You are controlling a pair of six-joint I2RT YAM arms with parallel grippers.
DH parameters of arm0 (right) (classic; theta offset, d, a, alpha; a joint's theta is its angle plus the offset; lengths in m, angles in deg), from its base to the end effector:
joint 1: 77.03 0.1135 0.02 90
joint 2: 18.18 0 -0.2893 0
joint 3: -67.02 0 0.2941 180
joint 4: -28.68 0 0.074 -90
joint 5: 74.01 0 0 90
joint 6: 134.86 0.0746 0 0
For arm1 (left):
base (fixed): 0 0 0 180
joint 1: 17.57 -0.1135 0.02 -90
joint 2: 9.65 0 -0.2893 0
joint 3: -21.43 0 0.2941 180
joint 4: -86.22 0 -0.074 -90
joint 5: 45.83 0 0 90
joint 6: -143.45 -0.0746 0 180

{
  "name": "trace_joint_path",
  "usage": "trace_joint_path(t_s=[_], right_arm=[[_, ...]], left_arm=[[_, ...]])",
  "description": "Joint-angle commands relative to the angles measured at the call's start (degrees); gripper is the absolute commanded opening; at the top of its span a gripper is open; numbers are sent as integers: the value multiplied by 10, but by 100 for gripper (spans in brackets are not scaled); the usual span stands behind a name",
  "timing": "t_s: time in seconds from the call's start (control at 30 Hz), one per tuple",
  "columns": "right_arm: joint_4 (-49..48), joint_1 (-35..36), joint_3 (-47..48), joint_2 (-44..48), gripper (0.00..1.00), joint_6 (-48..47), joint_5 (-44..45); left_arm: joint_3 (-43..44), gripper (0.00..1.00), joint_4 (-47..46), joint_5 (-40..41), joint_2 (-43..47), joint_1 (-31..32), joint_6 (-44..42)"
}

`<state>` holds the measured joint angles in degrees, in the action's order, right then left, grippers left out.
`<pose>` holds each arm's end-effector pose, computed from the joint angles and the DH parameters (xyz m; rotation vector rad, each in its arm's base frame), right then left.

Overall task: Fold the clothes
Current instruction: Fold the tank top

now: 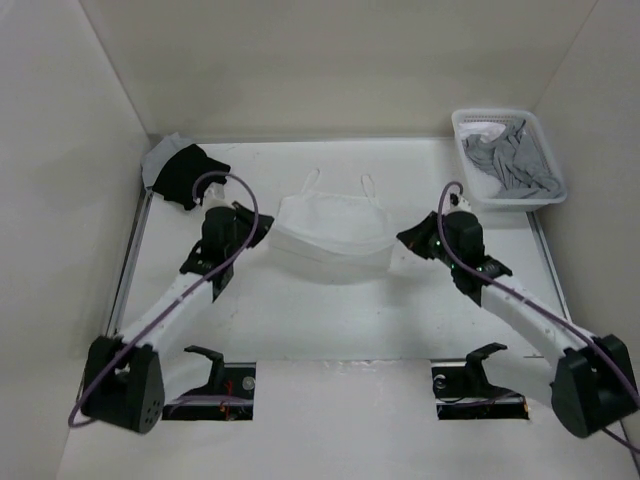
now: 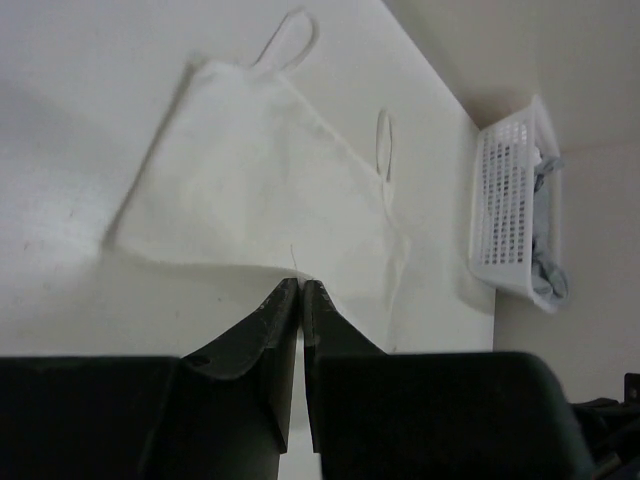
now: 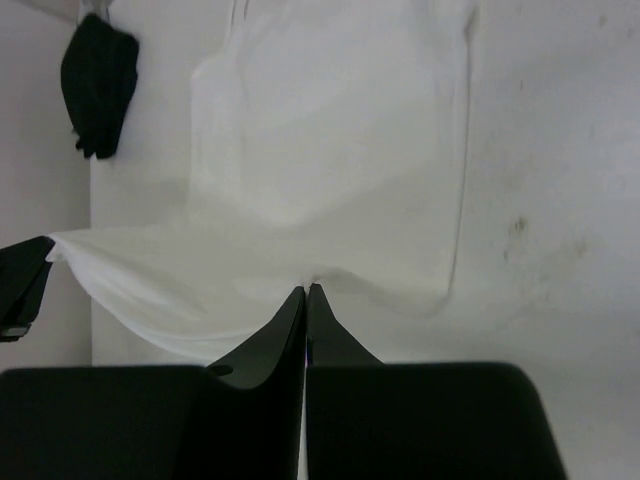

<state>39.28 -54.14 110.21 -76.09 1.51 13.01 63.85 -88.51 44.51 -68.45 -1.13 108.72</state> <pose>0.2610 0.1144 0.2204 0.3952 2.0726 0.8042 0.2787 -0.0818 0.2232 -0.6818 1.9221 -0.8062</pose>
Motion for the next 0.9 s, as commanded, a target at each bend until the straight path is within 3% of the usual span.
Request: trace_joint_path(t_s=[0.0, 0.17, 0.37, 0.43, 0.5, 0.53, 0.6, 0.73, 0.8, 0.87], right_arm=[[-82, -45, 85, -96, 1, -30, -3], [-136, -88, 227, -284, 1, -28, -17], [-138, -129, 412, -496, 2, 6, -56], [-135, -139, 460, -544, 9, 17, -54], [-130, -145, 497, -584, 31, 28, -57], [-126, -145, 503, -590, 40, 28, -62], [-131, -143, 489, -582, 50, 15, -48], [-135, -128, 418, -518, 50, -5, -2], [-157, -110, 357, -473, 41, -2, 24], [-185, -90, 293, -430, 21, 2, 41]], left_arm=[[102, 4, -83, 26, -119, -9, -24], [286, 4, -106, 44, -331, -22, -27], [490, 4, -58, 43, -545, -54, -4], [545, 11, -47, 41, -596, -59, -5], [578, 32, -42, 17, -633, -65, -7], [578, 38, -43, 6, -637, -69, -6], [541, 46, -56, 5, -614, -74, -6], [377, 42, -126, 26, -500, -74, -19], [296, 39, -145, 47, -448, -67, -17], [226, 36, -151, 55, -408, -47, -21]])
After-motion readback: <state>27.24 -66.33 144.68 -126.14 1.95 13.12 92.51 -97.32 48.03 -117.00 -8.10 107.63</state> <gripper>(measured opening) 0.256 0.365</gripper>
